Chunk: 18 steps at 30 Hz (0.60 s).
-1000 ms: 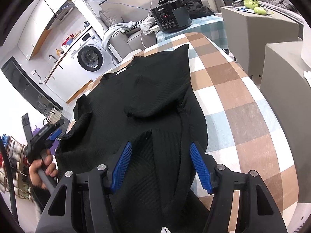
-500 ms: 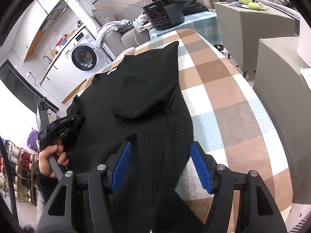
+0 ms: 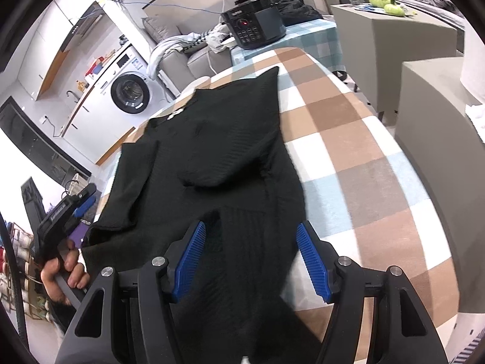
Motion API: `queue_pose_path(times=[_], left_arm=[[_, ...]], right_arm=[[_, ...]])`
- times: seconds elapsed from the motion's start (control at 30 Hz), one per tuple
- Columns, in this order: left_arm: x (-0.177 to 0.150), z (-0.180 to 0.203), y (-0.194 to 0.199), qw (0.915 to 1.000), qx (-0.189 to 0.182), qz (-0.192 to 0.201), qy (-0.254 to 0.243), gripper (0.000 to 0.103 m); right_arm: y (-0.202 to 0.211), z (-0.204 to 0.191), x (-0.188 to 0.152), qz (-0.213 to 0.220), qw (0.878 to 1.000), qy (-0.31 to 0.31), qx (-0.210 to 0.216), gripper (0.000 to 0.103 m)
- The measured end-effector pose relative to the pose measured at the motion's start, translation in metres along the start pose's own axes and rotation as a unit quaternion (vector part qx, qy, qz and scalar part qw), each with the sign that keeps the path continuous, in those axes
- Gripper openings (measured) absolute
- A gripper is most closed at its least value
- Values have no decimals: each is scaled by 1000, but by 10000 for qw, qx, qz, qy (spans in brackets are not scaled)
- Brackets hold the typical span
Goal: Fold small clothes
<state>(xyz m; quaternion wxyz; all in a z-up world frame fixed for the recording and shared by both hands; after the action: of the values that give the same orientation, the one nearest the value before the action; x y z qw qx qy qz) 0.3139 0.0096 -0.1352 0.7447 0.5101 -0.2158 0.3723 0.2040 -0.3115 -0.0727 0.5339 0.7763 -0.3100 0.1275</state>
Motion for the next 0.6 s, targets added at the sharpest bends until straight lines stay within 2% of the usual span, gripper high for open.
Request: queue_pose_path(times=[0.2, 0.43, 0.6], left_arm=[[-11, -52, 31, 9985, 472, 19, 277, 56], [-37, -86, 64, 9964, 727, -45, 434, 56], [-59, -99, 95, 9950, 909, -24, 410, 66]], right_arm=[[0, -13, -3, 2, 9999, 122, 50, 64], [3, 6, -14, -71, 9999, 54, -144, 64], [15, 22, -24, -152, 9998, -32, -95, 64]])
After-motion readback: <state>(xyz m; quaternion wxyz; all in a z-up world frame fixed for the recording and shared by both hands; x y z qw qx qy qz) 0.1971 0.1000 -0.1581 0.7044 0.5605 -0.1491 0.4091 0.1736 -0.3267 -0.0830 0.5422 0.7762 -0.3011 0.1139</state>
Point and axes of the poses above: each gripper's, at about its wrist camera, not at the fingertips, and y roughly against the way its jaws point, z to its right, x to its top, the point moved 9 cm from there along -y, roughly the way its jaws point, and after that the axes turned 3 degrees about z, right-handed, at the moved point
